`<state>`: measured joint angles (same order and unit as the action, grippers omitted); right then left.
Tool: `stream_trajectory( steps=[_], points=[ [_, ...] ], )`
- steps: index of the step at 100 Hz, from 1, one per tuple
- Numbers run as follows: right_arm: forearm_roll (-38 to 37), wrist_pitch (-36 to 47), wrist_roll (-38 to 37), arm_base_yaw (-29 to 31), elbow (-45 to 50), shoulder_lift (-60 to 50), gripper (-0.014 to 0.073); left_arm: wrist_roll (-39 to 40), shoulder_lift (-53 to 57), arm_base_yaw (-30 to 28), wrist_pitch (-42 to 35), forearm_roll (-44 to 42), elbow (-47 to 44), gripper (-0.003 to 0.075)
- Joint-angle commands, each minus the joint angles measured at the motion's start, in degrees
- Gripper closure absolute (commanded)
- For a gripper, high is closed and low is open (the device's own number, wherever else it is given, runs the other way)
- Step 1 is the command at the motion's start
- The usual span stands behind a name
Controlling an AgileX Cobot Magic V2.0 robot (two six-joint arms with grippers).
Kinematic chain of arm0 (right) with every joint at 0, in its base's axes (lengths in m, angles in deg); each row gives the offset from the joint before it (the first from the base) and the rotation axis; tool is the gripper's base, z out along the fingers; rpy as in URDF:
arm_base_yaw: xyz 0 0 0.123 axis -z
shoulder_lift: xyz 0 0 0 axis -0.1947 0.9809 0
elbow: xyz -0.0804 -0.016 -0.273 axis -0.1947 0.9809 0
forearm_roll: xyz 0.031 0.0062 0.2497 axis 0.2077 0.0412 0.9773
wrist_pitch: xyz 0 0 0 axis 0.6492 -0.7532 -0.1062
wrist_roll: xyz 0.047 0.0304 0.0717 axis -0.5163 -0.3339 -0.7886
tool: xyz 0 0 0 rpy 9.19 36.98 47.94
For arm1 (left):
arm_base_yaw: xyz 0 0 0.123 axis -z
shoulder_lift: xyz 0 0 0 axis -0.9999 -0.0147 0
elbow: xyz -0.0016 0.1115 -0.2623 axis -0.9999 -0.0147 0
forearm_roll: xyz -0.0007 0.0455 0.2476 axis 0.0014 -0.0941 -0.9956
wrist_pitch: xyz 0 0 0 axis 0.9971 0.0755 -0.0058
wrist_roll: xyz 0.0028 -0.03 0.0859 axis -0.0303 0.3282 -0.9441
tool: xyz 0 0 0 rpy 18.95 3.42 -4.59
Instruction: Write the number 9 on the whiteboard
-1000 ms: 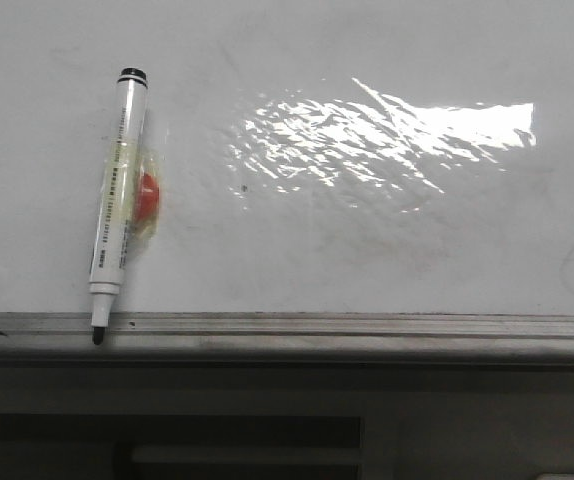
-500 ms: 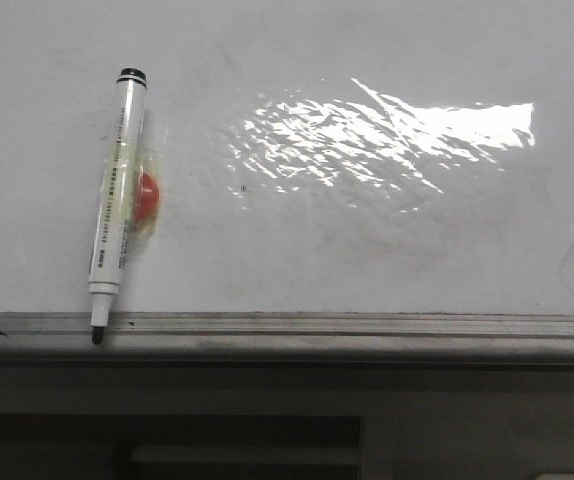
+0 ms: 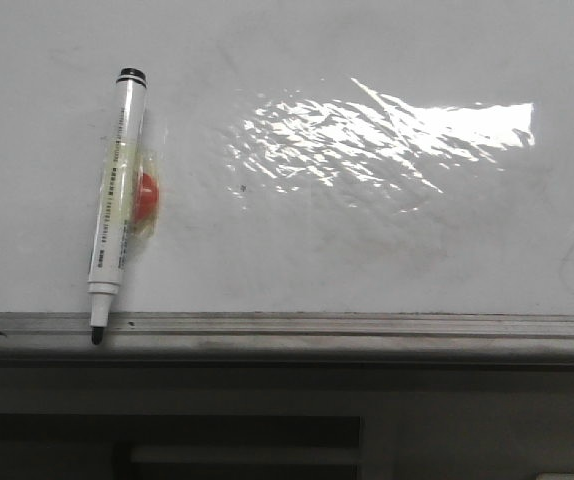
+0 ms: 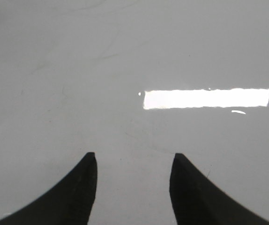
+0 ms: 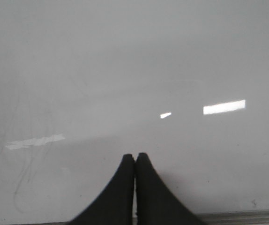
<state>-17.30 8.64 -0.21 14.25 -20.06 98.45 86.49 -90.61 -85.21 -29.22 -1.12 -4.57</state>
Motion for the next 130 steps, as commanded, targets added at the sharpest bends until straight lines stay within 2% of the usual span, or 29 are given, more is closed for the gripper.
stream_trajectory(
  steps=[1,18,41,56,71,87,102,110,118,130],
  points=[
    [0.24,3.84,0.69,-0.10,-2.12,0.99,0.0655,0.88,-1.97,1.26,-7.71,0.18,1.58,0.0366],
    [0.24,3.84,0.69,-0.10,-2.12,0.99,0.0655,0.88,-6.18,7.23,-8.21,-4.61,1.68,0.0365],
    [0.24,3.84,0.69,-0.10,-2.12,0.99,0.0655,8.53,-13.12,23.16,-10.93,-4.61,1.68,0.0366],
    [0.24,3.84,0.69,-0.18,-2.12,0.99,0.0655,8.87,-18.44,32.94,-10.72,-4.61,1.68,0.0366],
    [0.24,3.94,0.69,-0.18,-2.12,0.99,0.0655,8.87,-25.37,39.92,-13.29,-3.91,1.68,0.0366],
    [0.24,3.82,0.69,-0.18,-2.12,0.99,0.0655,8.87,-32.63,43.96,-18.85,2.79,1.68,0.0365],
    [0.24,3.33,0.69,-0.18,-2.12,0.99,0.0655,9.00,-39.35,45.59,-25.61,3.03,1.68,0.0365],
    [0.24,3.45,0.69,-0.28,-2.12,0.99,0.0655,11.62,-41.82,46.31,-29.45,3.03,1.68,0.0365],
    [0.24,3.05,0.69,-0.23,-2.12,0.99,0.0655,14.91,-44.39,46.29,-30.10,3.73,1.68,0.0366],
    [0.24,2.92,0.69,-0.23,-2.12,0.99,0.0655,15.04,-47.56,46.29,-30.58,4.98,1.68,0.0366]
  ],
)
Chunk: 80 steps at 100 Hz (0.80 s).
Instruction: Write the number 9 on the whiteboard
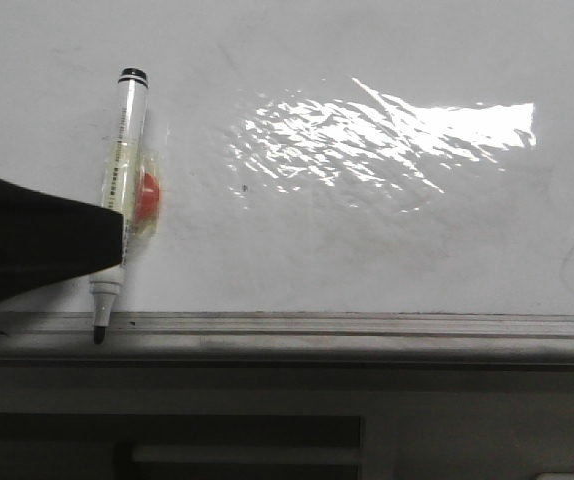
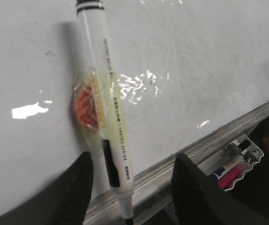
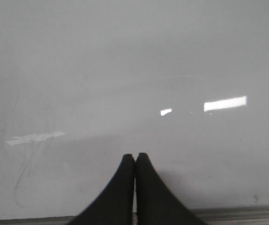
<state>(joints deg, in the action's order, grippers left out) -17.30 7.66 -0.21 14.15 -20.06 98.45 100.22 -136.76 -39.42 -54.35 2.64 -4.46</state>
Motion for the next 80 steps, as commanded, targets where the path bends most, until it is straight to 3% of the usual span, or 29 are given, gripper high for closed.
stream_trajectory(
  steps=[1,33,53,80],
  points=[
    [0.24,3.90,0.69,-0.13,-2.12,0.99,0.0655,1.31,-1.57,0.50,-5.45,1.21,1.57,0.0366],
    [0.24,4.00,0.69,-2.33,-2.12,0.99,0.0655,1.31,-7.28,0.50,-11.08,1.21,1.57,0.0366],
    [0.24,4.00,0.69,-7.94,-2.12,0.99,0.0655,1.31,-9.18,0.39,-13.20,2.73,1.57,0.0378],
    [0.24,1.40,0.69,-15.58,-2.12,0.99,0.0655,1.07,-11.56,0.39,-13.20,6.62,1.57,0.0678]
  ],
)
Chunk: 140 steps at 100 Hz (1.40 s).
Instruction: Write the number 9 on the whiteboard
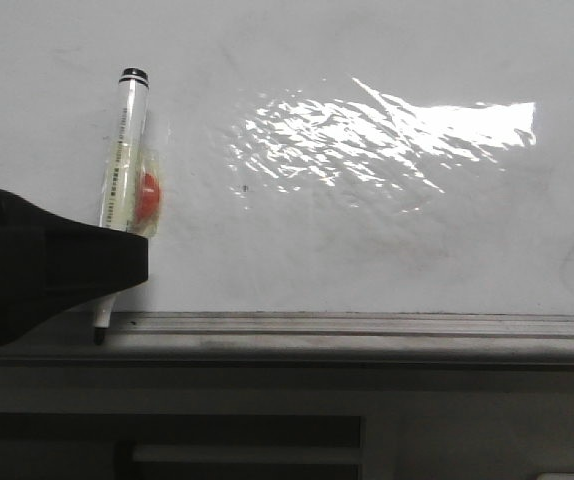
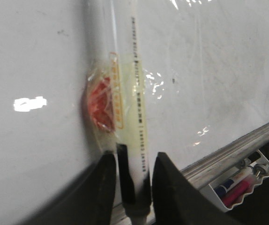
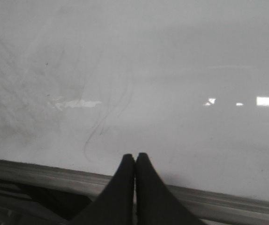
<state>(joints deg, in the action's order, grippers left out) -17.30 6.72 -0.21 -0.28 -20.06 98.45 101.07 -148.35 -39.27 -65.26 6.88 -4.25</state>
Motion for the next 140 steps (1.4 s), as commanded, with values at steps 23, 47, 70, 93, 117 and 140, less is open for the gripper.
stream_trajectory(
  steps=[23,47,70,93,117,140],
  points=[
    [0.24,0.14,2.92,-4.95,-4.05,1.14,0.0655,0.23,0.19,0.24,-2.39,-0.52,1.36,0.0741],
    [0.24,-4.85,15.48,-14.04,-10.48,5.18,0.0655,0.23,5.98,0.24,-1.40,-18.38,1.44,0.0741],
    [1.50,-6.87,16.73,-23.62,-20.65,19.12,0.0519,0.23,11.80,0.24,13.65,-38.71,6.04,0.0741],
    [2.25,-6.51,16.73,-34.05,-30.23,32.51,0.0067,-0.44,12.41,0.24,12.85,-43.97,7.20,0.0741],
    [2.25,-3.93,16.73,-38.85,-34.86,40.92,0.0146,-0.44,12.30,0.24,12.45,-46.83,7.20,0.0741],
    [3.19,-2.74,16.73,-38.85,-36.70,45.14,0.0335,-0.44,12.30,0.24,11.97,-46.83,7.09,0.0741]
  ],
)
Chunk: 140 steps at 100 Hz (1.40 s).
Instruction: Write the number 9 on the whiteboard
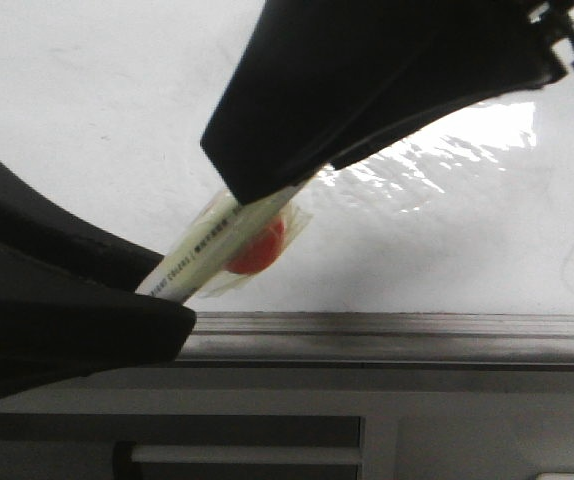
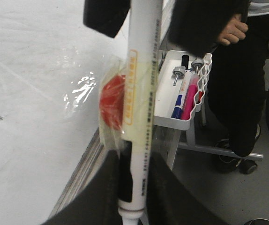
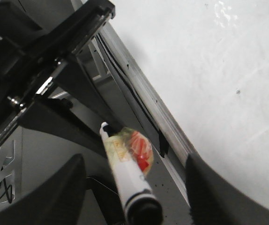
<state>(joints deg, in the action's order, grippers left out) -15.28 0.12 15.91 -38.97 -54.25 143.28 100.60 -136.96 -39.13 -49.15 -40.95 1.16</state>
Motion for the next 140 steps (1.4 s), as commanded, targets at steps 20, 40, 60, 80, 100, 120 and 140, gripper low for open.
stream_trajectory(
  steps=[20,40,60,80,100,120,140],
  points=[
    [1.29,3.75,0.61,-0.16,-2.64,1.72,0.0655,0.03,0.91,0.09,-4.54,1.22,1.68,0.0706],
    [1.43,3.46,0.61,-0.16,-2.64,1.72,0.0655,0.03,0.91,0.09,-4.32,2.60,1.68,0.0387],
    [1.43,3.86,0.61,0.54,-2.64,0.19,0.0655,0.03,4.12,-0.57,-0.82,9.11,1.68,0.0396],
    [0.91,6.70,0.61,4.67,-2.64,-5.48,0.0655,0.03,15.37,-5.92,3.34,18.33,1.68,0.0408],
    [0.67,9.31,-2.25,10.18,-2.64,-7.69,0.0655,0.13,23.00,-11.55,3.34,20.71,1.68,0.0408],
    [0.67,7.04,-5.34,15.64,-2.87,-7.69,0.0655,0.13,23.23,-11.94,3.22,20.71,1.68,0.0408],
    [0.67,3.06,-6.98,18.89,-6.61,-5.26,0.0655,0.13,23.23,-11.94,3.22,20.71,1.68,0.0408]
  ],
)
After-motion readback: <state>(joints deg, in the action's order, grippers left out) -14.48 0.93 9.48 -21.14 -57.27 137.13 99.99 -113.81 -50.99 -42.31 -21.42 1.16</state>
